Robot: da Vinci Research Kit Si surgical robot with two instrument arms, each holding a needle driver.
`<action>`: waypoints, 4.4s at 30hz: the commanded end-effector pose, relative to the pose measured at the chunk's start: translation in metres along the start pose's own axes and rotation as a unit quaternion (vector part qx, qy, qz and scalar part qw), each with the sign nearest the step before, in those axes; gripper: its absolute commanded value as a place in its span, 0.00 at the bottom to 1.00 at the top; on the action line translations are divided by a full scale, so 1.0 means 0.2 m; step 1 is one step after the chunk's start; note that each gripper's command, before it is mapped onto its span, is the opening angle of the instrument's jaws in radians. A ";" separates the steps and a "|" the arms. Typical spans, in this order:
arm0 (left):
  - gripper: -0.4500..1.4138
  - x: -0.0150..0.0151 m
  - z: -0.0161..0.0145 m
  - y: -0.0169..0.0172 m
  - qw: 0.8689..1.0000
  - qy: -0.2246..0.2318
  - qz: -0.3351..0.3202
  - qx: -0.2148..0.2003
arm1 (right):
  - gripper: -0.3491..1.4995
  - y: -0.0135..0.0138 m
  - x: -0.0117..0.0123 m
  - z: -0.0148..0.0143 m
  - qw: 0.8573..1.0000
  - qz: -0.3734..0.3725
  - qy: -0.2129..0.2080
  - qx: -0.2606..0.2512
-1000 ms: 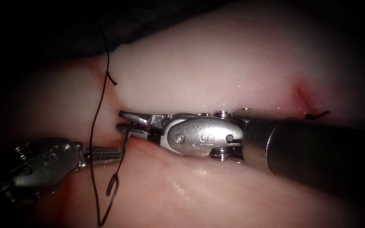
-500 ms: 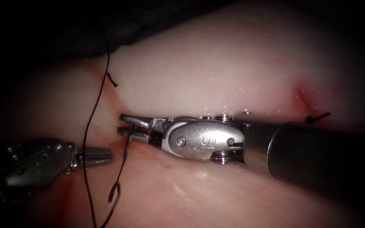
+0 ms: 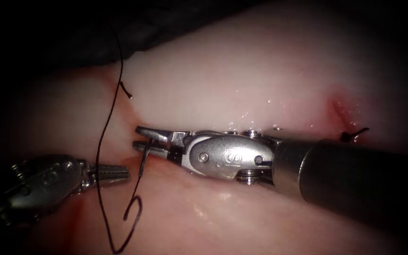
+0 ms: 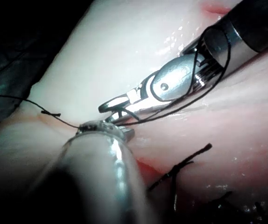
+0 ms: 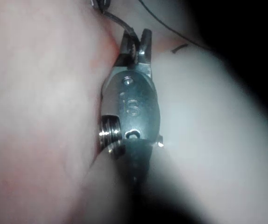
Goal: Wound Closure
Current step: With the right gripper, insert the needle through the top of the incision.
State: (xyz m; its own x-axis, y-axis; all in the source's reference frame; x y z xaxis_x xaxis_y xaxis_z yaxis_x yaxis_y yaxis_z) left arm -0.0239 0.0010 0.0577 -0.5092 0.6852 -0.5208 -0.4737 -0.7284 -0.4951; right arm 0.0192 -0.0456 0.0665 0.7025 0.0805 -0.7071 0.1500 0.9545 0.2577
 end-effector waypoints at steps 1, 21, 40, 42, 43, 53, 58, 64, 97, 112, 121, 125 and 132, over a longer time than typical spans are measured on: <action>0.03 0.003 0.003 -0.003 1.000 0.002 0.002 0.001 | 0.00 0.005 0.004 0.005 1.000 0.013 0.006 0.004; 0.02 0.003 0.003 -0.002 1.000 0.000 0.002 0.002 | 0.00 -0.006 0.011 0.007 0.992 0.102 0.050 0.059; 0.01 0.004 0.005 -0.002 1.000 0.000 0.001 0.005 | 0.00 -0.017 0.029 0.007 0.976 0.177 0.093 0.087; 0.01 0.005 0.005 -0.002 1.000 -0.001 0.001 0.005 | 0.00 -0.018 0.029 0.008 0.973 0.187 0.097 0.094; 0.01 0.005 0.005 -0.002 1.000 -0.003 0.001 0.005 | 0.00 -0.018 0.030 0.008 0.972 0.191 0.097 0.097; 0.01 0.005 0.006 -0.001 1.000 -0.004 0.000 0.005 | 0.00 -0.021 0.034 0.010 0.958 0.232 0.126 0.114; 0.00 0.005 0.006 0.000 1.000 -0.005 0.001 0.004 | 0.00 -0.022 0.034 0.011 0.950 0.252 0.132 0.128; 0.00 0.004 0.006 0.000 1.000 -0.005 0.001 0.005 | 0.00 -0.024 0.036 0.012 0.943 0.270 0.139 0.135; 0.00 0.002 0.004 0.003 1.000 -0.015 0.004 0.002 | 0.00 -0.033 0.050 0.021 0.895 0.355 0.173 0.208; 0.00 0.001 0.005 0.004 1.000 -0.018 0.005 0.002 | 0.00 -0.040 0.046 0.025 0.880 0.389 0.163 0.220; 0.00 0.001 0.005 0.004 1.000 -0.019 0.005 0.002 | 0.00 -0.041 0.049 0.026 0.855 0.423 0.186 0.234; 0.00 0.001 0.005 0.004 1.000 -0.021 0.006 0.003 | 0.00 -0.038 0.050 0.025 0.854 0.428 0.191 0.226; 0.00 0.001 0.005 0.006 1.000 -0.023 0.005 0.003 | 0.00 -0.022 0.057 0.014 0.849 0.450 0.212 0.181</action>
State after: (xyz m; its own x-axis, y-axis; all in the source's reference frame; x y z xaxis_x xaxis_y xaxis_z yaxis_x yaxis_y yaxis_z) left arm -0.0248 -0.0007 0.0572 -0.5476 0.6783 -0.4900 -0.4725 -0.7339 -0.4880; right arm 0.0274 -0.0492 0.0583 0.3285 0.8935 -0.3061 -0.0525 0.3408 0.9387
